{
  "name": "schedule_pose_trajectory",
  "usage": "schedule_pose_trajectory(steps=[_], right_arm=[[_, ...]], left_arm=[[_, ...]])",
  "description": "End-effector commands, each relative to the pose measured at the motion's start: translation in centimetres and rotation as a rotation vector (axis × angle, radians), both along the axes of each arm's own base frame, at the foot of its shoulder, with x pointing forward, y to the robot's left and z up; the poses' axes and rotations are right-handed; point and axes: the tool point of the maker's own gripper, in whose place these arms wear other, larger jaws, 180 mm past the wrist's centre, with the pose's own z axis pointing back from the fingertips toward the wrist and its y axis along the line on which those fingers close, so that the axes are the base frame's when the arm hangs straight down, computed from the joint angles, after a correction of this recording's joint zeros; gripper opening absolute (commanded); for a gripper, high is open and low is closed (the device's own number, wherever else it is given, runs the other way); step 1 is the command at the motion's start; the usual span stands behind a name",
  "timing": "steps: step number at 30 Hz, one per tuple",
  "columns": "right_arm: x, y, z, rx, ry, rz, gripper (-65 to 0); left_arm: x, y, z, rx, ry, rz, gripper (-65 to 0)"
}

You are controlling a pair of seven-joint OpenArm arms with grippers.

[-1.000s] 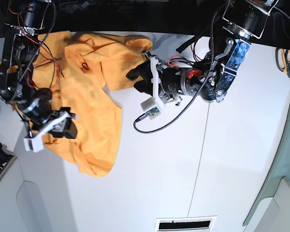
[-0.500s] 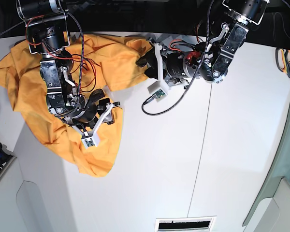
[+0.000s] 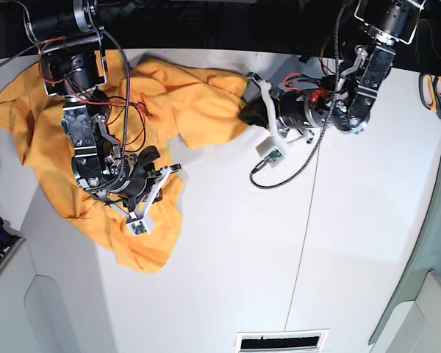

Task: Layout the t-shirt on the table in an organized manner, then fold the t-shirt properly
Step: 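Lift the shirt with both grippers, pulling it apart and up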

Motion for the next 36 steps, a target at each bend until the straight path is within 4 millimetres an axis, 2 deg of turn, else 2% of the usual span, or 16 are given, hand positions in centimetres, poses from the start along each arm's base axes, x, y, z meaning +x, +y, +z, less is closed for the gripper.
schedule_pose_trajectory(steps=[1,4,8,13,18,22,25,28,31,36], right_arm=[[3.0,0.2,3.1,0.022,-0.093,-0.003,-65.0],[5.2,0.4,5.6,0.038,-0.147,-0.004,-65.0],[7.8,0.8,9.0,0.074,-0.214,-0.005,-65.0],[10.5,0.9,13.0,0.082,-0.296,-0.003,-65.0],[12.5,1.2,16.6,0.109,-0.360,0.002,-65.0],[13.6,2.5,19.4,0.154,-0.413,0.024,-65.0],[14.2,4.7,20.8,0.191,-0.428,0.054,-65.0],[14.7,7.5,21.6,0.221,-0.435,0.089,-65.0],[15.3,8.6,22.5,0.217,-0.450,0.101,-65.0],[16.2,9.0,24.9,0.223,-0.489,0.108,-65.0]], left_arm=[[0.9,1.4,0.5,0.024,-0.014,0.028,-65.0],[1.9,3.4,1.7,0.006,-0.018,0.083,-65.0],[2.8,4.3,3.7,-0.051,-0.038,0.099,-65.0],[4.8,5.9,6.8,-0.100,-0.117,0.174,-65.0],[6.1,9.4,8.8,-0.066,-0.185,0.233,-65.0],[6.4,12.2,9.5,-0.016,-0.204,0.260,-65.0],[6.2,13.6,9.5,0.021,-0.196,0.264,-65.0],[4.0,14.1,8.1,0.041,-0.098,0.251,-65.0],[0.2,13.5,5.9,0.016,0.021,0.235,-65.0],[-6.2,8.6,4.1,-0.171,0.164,0.150,-65.0]])
